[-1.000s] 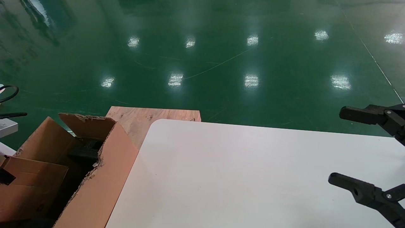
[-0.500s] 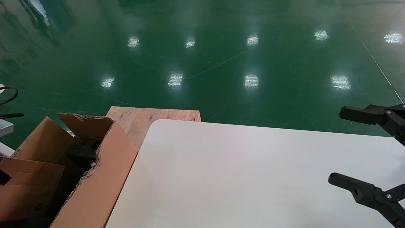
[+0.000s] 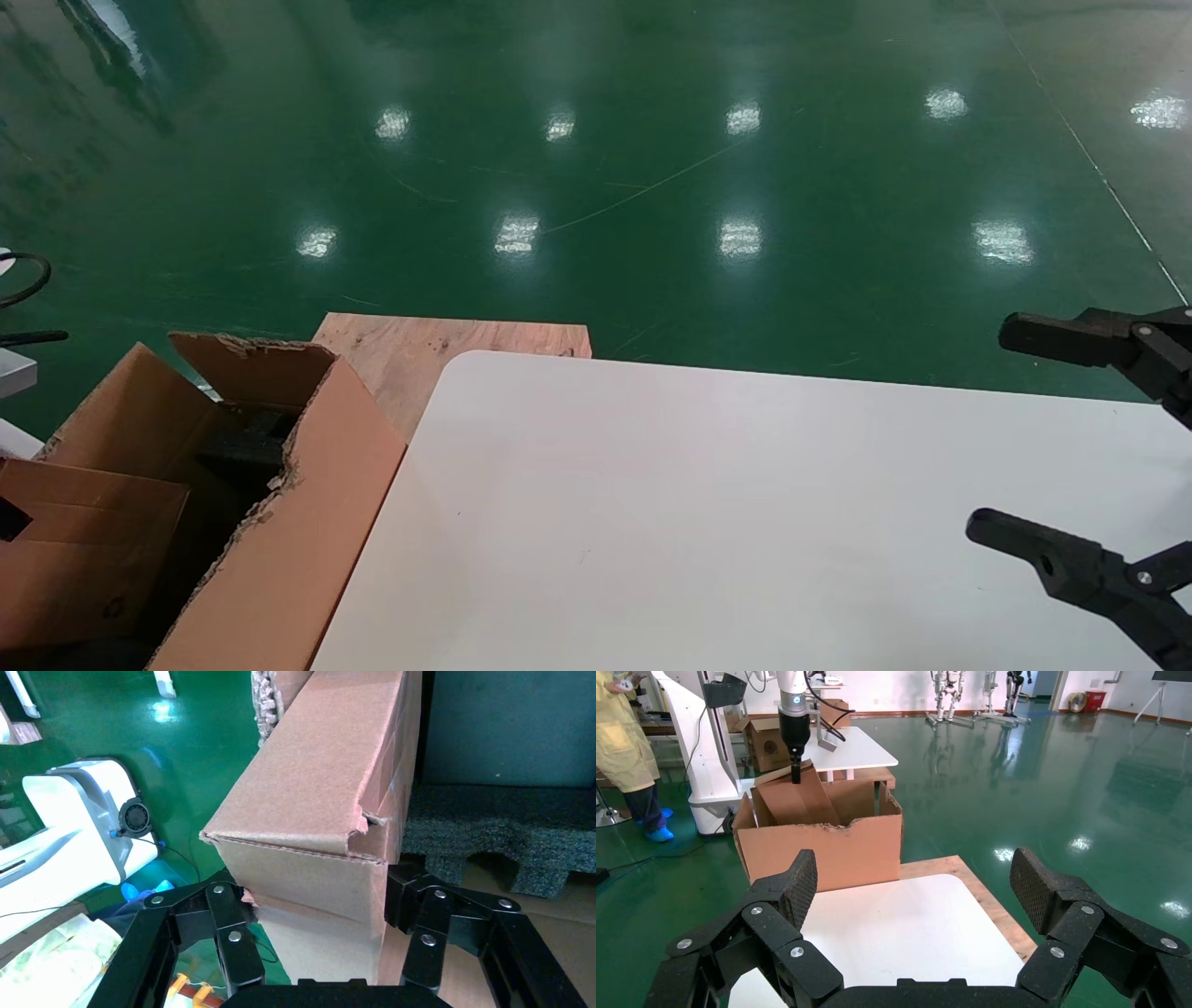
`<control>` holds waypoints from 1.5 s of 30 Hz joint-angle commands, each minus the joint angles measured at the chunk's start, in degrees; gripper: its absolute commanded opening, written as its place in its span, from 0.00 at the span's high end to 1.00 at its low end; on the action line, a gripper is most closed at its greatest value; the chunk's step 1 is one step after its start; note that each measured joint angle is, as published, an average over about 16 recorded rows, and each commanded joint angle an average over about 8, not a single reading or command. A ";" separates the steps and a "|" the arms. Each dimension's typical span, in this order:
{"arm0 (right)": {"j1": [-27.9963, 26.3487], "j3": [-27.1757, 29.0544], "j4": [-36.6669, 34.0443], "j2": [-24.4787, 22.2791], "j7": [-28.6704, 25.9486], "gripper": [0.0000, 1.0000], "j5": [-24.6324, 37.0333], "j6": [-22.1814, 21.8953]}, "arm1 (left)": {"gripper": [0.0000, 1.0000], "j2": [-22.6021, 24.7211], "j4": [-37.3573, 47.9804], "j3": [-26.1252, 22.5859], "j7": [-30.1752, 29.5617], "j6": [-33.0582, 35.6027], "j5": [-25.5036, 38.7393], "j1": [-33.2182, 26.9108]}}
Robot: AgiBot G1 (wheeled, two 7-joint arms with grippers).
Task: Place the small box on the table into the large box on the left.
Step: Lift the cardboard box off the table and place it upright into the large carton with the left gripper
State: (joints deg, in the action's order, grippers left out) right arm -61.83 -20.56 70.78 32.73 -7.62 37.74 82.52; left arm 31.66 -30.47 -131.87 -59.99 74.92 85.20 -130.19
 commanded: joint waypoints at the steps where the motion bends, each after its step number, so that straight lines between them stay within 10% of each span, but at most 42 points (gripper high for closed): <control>1: 0.00 0.00 0.00 0.00 0.00 0.00 0.00 0.00 | 0.00 0.00 -0.03 -0.01 0.03 0.00 0.04 -0.02; 45: 0.00 0.00 0.00 0.00 0.00 0.00 0.00 0.00 | 0.00 -0.79 -5.75 3.80 4.83 -2.63 -3.54 -5.49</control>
State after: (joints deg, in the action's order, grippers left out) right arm -61.83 -20.56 70.77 32.73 -7.61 37.74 82.52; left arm 31.10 -36.78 -128.05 -55.71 72.43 81.78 -135.90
